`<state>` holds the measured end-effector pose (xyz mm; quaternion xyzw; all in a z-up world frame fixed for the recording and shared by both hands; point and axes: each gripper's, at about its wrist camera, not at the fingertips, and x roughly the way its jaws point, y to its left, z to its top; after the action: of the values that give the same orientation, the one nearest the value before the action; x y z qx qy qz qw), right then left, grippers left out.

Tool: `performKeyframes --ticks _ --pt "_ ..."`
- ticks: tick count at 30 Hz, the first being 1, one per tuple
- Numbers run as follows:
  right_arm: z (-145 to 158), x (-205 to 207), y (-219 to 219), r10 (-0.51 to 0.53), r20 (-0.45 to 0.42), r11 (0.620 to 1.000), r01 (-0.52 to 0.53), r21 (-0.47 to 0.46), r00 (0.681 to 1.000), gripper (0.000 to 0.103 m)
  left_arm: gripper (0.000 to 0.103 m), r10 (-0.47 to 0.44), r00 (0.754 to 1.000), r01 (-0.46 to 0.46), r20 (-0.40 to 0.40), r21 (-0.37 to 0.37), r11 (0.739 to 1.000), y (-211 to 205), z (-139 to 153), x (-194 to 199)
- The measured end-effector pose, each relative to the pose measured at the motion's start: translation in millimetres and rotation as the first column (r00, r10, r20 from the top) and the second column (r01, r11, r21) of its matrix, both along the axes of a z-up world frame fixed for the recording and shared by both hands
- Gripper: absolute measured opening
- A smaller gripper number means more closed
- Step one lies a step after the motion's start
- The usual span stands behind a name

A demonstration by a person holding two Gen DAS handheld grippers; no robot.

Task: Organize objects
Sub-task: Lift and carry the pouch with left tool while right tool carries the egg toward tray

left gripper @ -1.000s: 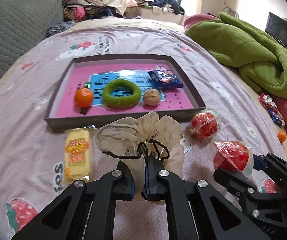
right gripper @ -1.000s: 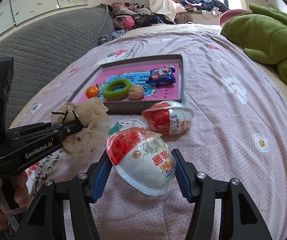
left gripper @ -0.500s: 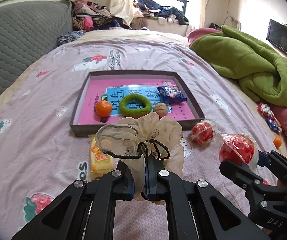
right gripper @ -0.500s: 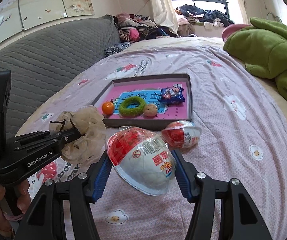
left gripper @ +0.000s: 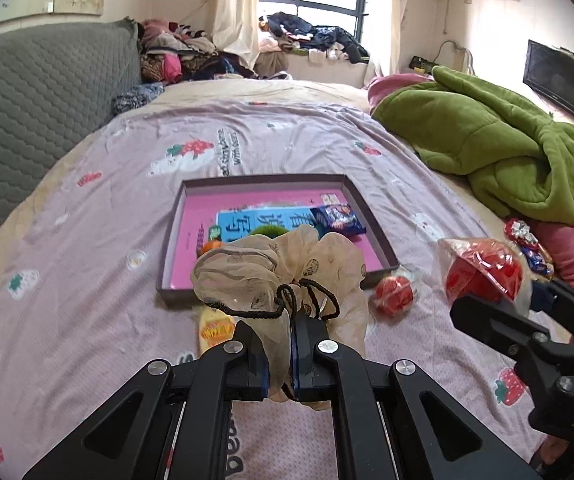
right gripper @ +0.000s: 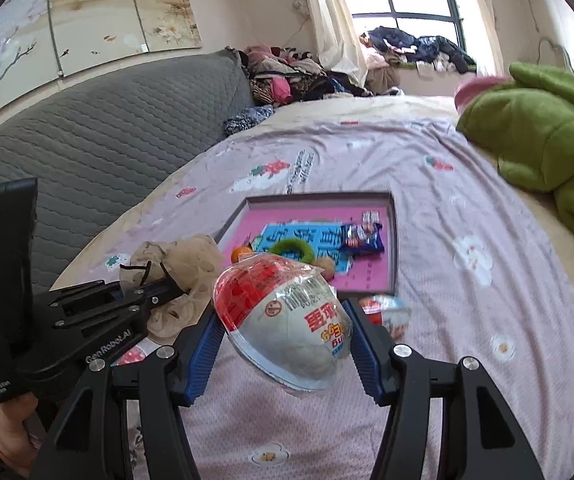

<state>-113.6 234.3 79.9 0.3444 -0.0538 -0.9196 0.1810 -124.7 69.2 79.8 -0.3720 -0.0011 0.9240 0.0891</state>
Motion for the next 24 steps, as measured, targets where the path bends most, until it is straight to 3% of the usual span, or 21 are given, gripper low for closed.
performKeyframes --ticks 10,24 --pt "23 -16 -16 0.002 -0.026 1.000 -0.002 -0.001 1.000 0.059 0.007 0.022 0.999 -0.022 -0.042 -0.014 1.000 -12 25 -11" --pt "22 -29 -16 -0.040 -0.044 0.999 0.041 0.005 0.998 0.059 0.007 0.051 0.997 -0.052 -0.055 -0.021 0.998 -15 24 -28"
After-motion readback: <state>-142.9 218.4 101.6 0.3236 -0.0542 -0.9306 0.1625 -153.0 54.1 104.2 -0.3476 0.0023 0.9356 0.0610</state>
